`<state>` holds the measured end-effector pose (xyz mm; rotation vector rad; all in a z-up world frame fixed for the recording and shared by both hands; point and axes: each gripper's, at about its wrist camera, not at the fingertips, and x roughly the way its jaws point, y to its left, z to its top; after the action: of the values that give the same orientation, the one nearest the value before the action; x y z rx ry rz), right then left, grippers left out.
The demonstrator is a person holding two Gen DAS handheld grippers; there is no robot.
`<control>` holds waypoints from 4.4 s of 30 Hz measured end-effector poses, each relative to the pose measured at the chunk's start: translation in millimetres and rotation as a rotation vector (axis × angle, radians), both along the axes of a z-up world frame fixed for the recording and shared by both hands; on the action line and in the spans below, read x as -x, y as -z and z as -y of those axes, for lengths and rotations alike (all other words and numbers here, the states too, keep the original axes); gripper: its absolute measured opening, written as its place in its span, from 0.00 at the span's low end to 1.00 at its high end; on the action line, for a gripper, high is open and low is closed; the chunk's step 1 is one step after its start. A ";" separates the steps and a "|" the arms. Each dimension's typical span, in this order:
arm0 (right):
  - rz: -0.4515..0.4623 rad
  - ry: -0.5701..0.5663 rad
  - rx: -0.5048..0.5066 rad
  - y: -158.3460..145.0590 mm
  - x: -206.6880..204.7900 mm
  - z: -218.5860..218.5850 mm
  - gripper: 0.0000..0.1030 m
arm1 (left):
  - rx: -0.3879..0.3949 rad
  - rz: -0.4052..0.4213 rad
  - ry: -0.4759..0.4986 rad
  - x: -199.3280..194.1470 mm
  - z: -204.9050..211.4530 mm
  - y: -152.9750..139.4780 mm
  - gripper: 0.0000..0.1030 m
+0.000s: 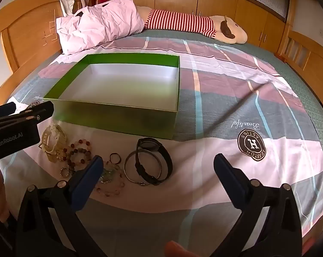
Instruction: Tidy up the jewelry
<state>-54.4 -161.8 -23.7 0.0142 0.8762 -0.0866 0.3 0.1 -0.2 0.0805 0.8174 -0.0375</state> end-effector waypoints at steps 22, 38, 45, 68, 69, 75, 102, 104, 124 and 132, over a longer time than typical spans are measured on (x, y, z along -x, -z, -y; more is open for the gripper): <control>0.013 -0.015 -0.004 -7.4 4.5 -6.4 0.99 | -0.008 0.005 -0.002 0.6 1.8 -1.3 0.98; 0.016 -0.028 -0.003 -8.3 5.4 -11.2 0.99 | -0.005 0.001 -0.004 1.5 -4.6 -0.4 0.98; 0.022 -0.032 -0.007 -7.7 5.9 -12.0 0.99 | -0.007 0.000 -0.004 1.4 -6.3 -0.5 0.98; 0.029 -0.035 -0.008 -9.7 5.6 -8.7 0.99 | -0.012 0.001 -0.005 -2.5 -22.9 0.7 0.98; 0.029 -0.035 -0.007 -9.8 5.5 -8.8 0.99 | -0.013 0.002 -0.005 -3.1 -25.0 0.8 0.98; 0.031 -0.036 -0.005 -10.5 5.8 -9.8 0.99 | -0.015 0.003 -0.005 0.1 -11.5 1.6 0.98; -0.248 0.009 -0.106 27.1 -28.8 28.3 0.45 | 0.082 -0.326 -0.032 -29.1 -52.3 54.1 0.51; -0.261 -0.004 -0.109 35.3 -36.2 24.3 0.45 | 0.098 -0.359 -0.051 -31.8 -57.1 61.4 0.48; -0.141 -0.080 -0.162 13.8 -31.0 36.9 0.04 | 0.148 -0.428 -0.163 -57.4 -85.7 96.0 0.32; -0.160 -0.071 -0.157 19.7 -34.9 39.7 0.04 | 0.114 -0.406 -0.167 -61.8 -76.8 100.6 0.20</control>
<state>-19.6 -201.5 -43.4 0.1245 1.0409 0.0484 62.1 76.9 -100.8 -0.1070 1.2236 0.0589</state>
